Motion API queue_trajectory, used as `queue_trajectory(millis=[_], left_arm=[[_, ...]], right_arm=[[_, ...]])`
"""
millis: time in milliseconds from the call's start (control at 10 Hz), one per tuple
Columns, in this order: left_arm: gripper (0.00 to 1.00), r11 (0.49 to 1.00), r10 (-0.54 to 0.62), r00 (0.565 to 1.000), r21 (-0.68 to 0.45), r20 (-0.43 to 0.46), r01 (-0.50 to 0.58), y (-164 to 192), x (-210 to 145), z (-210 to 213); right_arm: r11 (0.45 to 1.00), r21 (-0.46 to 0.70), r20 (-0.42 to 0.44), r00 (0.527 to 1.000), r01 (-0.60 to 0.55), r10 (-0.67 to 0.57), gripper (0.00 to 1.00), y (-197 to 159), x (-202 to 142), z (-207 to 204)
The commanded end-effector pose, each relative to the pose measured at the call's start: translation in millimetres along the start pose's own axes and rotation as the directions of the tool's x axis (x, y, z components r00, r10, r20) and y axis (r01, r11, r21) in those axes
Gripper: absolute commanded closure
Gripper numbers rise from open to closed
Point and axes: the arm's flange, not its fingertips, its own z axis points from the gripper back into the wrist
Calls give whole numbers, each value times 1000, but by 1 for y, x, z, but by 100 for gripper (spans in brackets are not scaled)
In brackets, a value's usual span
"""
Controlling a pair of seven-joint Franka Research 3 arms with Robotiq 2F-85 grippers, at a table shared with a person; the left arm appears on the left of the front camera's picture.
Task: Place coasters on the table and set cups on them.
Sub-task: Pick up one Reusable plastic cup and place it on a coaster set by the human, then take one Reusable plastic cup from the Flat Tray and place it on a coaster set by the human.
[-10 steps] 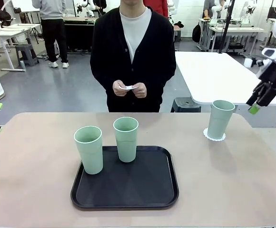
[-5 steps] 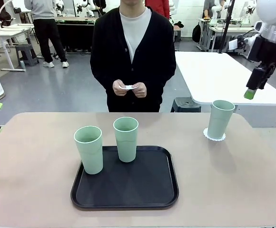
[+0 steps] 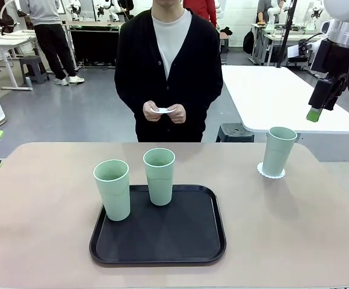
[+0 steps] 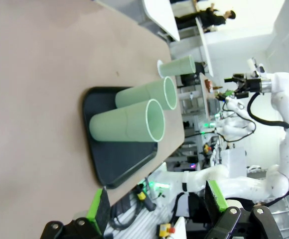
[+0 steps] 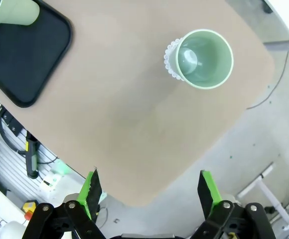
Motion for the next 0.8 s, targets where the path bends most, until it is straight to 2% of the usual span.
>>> queue_trajectory(millis=[0,700], left_arm=[[0,1000,-4,1000,-11,5,4,0,0,2],[0,1000,-4,1000,-11,5,4,0,0,2]], right_arm=[[1000,-20,3,1000,-14,14,0,0,-2,-6],[1000,1,2,1000,-3,3,0,1,1,0]])
